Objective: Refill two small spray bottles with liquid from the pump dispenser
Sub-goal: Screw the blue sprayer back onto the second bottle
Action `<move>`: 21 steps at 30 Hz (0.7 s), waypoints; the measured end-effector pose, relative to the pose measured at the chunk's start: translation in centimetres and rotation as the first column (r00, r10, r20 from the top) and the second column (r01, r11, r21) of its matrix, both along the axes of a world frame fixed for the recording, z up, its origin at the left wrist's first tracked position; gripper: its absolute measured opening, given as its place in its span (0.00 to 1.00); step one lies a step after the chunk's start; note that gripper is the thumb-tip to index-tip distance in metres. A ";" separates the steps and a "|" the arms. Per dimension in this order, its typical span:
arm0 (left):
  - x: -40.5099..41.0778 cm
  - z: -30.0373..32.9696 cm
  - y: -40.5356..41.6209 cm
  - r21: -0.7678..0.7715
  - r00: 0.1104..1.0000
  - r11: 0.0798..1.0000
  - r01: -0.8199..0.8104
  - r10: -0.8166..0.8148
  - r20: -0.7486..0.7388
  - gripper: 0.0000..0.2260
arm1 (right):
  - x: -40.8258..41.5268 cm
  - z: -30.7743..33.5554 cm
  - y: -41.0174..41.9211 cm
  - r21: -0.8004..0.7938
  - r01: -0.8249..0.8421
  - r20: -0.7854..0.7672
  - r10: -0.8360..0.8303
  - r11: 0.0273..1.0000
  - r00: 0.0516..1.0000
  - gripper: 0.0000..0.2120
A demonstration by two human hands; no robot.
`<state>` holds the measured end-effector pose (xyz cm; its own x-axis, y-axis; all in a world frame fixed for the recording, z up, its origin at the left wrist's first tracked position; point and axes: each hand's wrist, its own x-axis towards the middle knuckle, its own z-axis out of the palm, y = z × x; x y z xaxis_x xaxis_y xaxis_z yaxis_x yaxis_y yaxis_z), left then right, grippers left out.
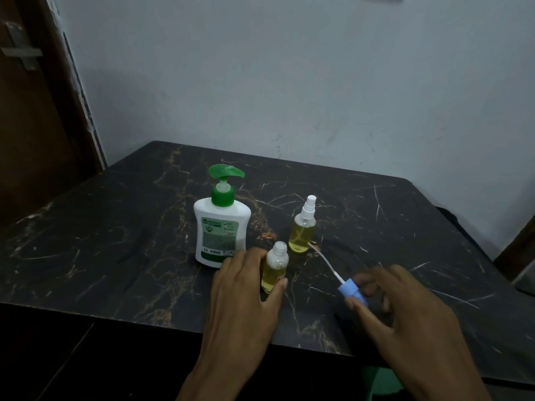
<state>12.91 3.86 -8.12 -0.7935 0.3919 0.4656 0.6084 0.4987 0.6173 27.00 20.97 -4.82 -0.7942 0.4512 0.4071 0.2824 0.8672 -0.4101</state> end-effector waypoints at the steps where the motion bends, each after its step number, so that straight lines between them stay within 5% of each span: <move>1: 0.0 0.0 0.0 -0.003 1.000 1.000 0.002 -0.002 0.004 0.10 | 0.2 0.5 0.0 -0.004 -0.012 -0.006 0.012 1.000 1.000 0.07; 21: -0.2 -0.8 0.1 0.065 0.999 0.998 0.028 -0.030 0.030 0.10 | -1.6 9.4 0.4 0.112 -0.269 -0.058 0.276 0.957 0.959 0.11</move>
<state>12.75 3.98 -8.88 -0.7967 0.3852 0.4657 0.6021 0.4398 0.6664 25.44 21.40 4.56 -0.8481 0.1747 0.5002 0.0026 0.9454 -0.3258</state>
